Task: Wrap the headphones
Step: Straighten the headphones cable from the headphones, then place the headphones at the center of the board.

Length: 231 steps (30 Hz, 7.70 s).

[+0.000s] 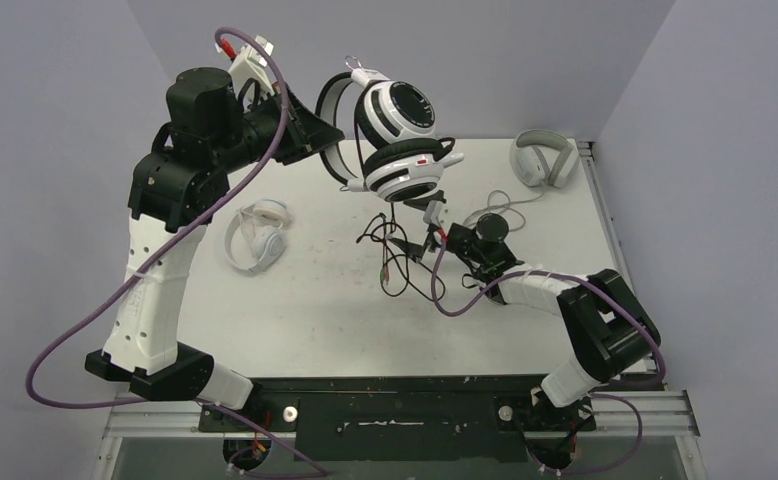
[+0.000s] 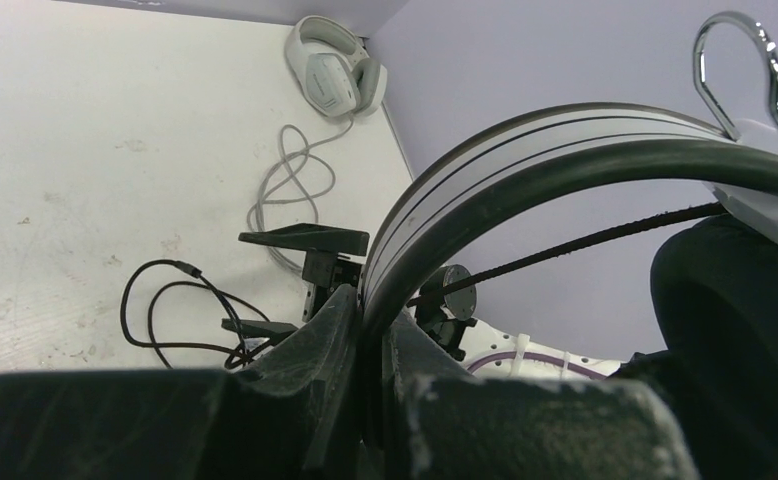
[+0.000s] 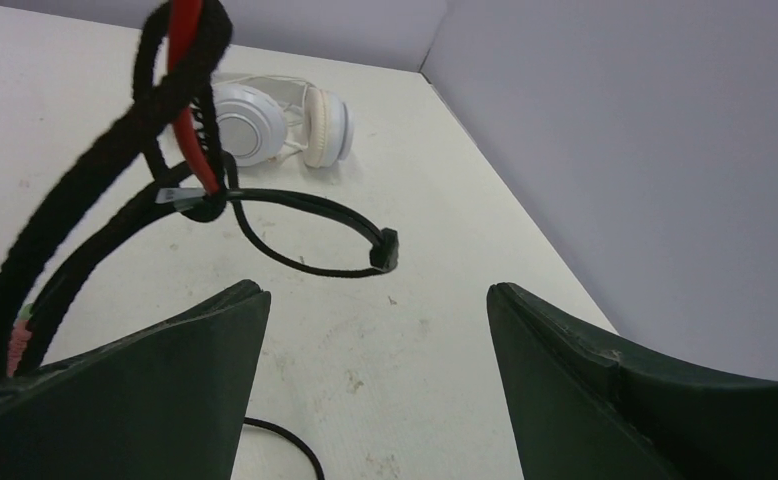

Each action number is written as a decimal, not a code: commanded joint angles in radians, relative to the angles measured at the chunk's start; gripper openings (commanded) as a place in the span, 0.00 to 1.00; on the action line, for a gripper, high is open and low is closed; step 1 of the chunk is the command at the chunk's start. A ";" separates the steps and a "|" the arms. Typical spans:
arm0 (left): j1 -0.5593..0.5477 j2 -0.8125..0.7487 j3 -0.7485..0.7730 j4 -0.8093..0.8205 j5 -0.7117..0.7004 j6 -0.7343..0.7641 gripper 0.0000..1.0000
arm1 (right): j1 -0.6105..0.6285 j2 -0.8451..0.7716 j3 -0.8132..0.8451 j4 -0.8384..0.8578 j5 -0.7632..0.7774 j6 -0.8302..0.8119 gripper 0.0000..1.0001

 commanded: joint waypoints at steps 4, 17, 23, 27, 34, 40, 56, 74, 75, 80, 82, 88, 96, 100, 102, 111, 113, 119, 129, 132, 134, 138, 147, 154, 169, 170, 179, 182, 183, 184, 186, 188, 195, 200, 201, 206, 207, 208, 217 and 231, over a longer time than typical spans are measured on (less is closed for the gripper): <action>0.006 -0.010 0.006 0.139 0.056 -0.058 0.00 | 0.063 -0.053 0.039 0.005 -0.079 -0.073 0.81; 0.007 -0.018 -0.001 0.133 0.054 -0.051 0.00 | 0.078 -0.111 0.090 -0.234 -0.036 -0.186 0.29; 0.023 -0.019 -0.008 0.134 0.048 -0.045 0.00 | 0.061 -0.250 -0.048 -0.198 0.092 -0.149 0.09; 0.036 -0.022 -0.006 0.129 0.026 -0.040 0.00 | 0.064 -0.322 -0.077 -0.235 0.147 -0.135 0.04; 0.113 -0.045 -0.005 0.129 -0.033 -0.045 0.00 | 0.067 -0.355 -0.047 -0.389 0.212 -0.077 0.14; 0.143 -0.060 0.042 0.169 -0.100 -0.075 0.00 | 0.058 -0.356 -0.094 -0.328 0.247 0.028 0.23; 0.199 -0.124 -0.252 0.287 -0.111 -0.094 0.00 | 0.039 -0.468 0.058 -0.471 0.259 0.195 0.00; 0.399 -0.171 -0.387 0.351 -0.062 -0.100 0.00 | 0.022 -0.703 0.034 -0.758 1.482 0.528 0.00; 0.398 -0.174 -0.379 0.344 -0.071 -0.096 0.00 | 0.010 -0.693 0.048 -0.799 1.587 0.568 0.00; 0.442 -0.186 -0.360 0.298 -0.152 -0.068 0.00 | -0.025 -0.710 0.063 -0.882 1.915 0.684 0.00; 0.455 -0.196 -0.365 0.280 -0.201 -0.059 0.00 | -0.048 -0.731 0.053 -0.853 2.020 0.669 0.00; 0.516 -0.214 -0.419 0.266 -0.354 -0.028 0.00 | -0.222 -0.759 0.107 -0.816 2.064 0.628 0.00; 0.783 -0.209 -0.569 0.363 -0.270 -0.174 0.00 | -0.452 -0.621 0.389 -0.750 1.995 0.544 0.00; 0.857 -0.222 -0.616 0.359 -0.298 -0.233 0.00 | -0.520 -0.587 0.460 -0.742 2.003 0.540 0.00; 0.879 -0.238 -0.649 0.375 -0.303 -0.252 0.00 | -0.559 -0.581 0.461 -0.711 2.004 0.501 0.00; 0.881 -0.252 -0.650 0.433 -0.241 -0.240 0.00 | -0.556 -0.584 0.446 -0.755 1.837 0.468 0.03; 0.875 -0.254 -0.644 0.462 -0.204 -0.238 0.00 | -0.541 -0.577 0.452 -0.875 1.743 0.541 0.08; 0.801 -0.272 -0.647 0.551 -0.103 -0.268 0.00 | -0.527 -0.596 0.371 -1.111 1.509 0.752 0.75; 0.723 -0.276 -0.499 0.533 -0.037 -0.291 0.00 | -0.309 -0.490 0.222 -0.889 0.619 0.562 0.80; 0.723 -0.280 -0.459 0.552 0.009 -0.318 0.00 | -0.140 -0.428 0.167 -0.731 0.589 0.436 0.80; 0.721 -0.280 -0.445 0.587 0.048 -0.354 0.00 | -0.050 -0.381 0.140 -0.633 0.544 0.333 0.80; 0.691 -0.284 -0.429 0.652 0.078 -0.401 0.00 | 0.041 -0.288 0.114 -0.477 0.418 0.181 0.78; 0.646 -0.281 -0.386 0.759 0.131 -0.491 0.00 | 0.084 -0.065 0.125 -0.184 0.108 0.098 0.83; 0.598 -0.237 -0.321 0.802 0.147 -0.543 0.00 | 0.133 0.154 0.153 0.143 0.025 0.175 0.84; 0.522 -0.157 -0.223 0.791 0.109 -0.571 0.00 | 0.272 0.514 0.372 0.641 0.090 0.412 0.85; 0.518 -0.150 -0.215 0.789 0.109 -0.571 0.00 | 0.283 0.517 0.384 0.642 0.088 0.414 0.85; 0.486 -0.129 -0.191 0.783 0.089 -0.568 0.00 | 0.321 0.589 0.563 0.585 0.025 0.484 0.83; 0.475 -0.123 -0.183 0.783 0.083 -0.567 0.00 | 0.328 0.623 0.639 0.512 0.084 0.448 0.82; 0.472 -0.121 -0.178 0.781 0.080 -0.568 0.00 | 0.328 0.641 0.669 0.498 0.091 0.446 0.81; 0.468 -0.119 -0.172 0.778 0.078 -0.568 0.00 | 0.328 0.661 0.702 0.487 0.101 0.447 0.81; 0.464 -0.111 -0.158 0.771 0.075 -0.567 0.00 | 0.328 0.704 0.765 0.466 0.108 0.446 0.79; 0.461 -0.102 -0.140 0.763 0.075 -0.566 0.00 | 0.330 0.742 0.818 0.443 0.123 0.449 0.75; 0.462 -0.070 -0.073 0.723 0.064 -0.551 0.00 | 0.331 0.736 0.725 0.534 0.201 0.468 0.03; 0.467 -0.033 -0.046 0.720 0.049 -0.543 0.00 | 0.316 0.585 0.375 0.621 0.281 0.454 0.00; 0.473 -0.015 -0.024 0.715 0.040 -0.535 0.00 | 0.313 0.557 0.309 0.642 0.292 0.456 0.00; 0.558 0.140 0.187 0.650 0.016 -0.536 0.00 | 0.282 0.426 -0.010 0.706 0.390 0.463 0.00; 0.585 0.167 0.219 0.641 0.020 -0.550 0.00 | 0.268 0.403 -0.069 0.718 0.420 0.477 0.00; 0.616 0.187 0.245 0.639 0.033 -0.568 0.00 | 0.247 0.380 -0.124 0.730 0.448 0.501 0.00; 0.792 0.177 0.229 0.682 0.083 -0.628 0.00 | -0.007 0.127 -0.404 0.639 0.576 0.598 0.00; 0.898 0.141 0.169 0.658 0.076 -0.631 0.00 | -0.305 -0.348 -0.414 -0.136 0.978 0.708 0.00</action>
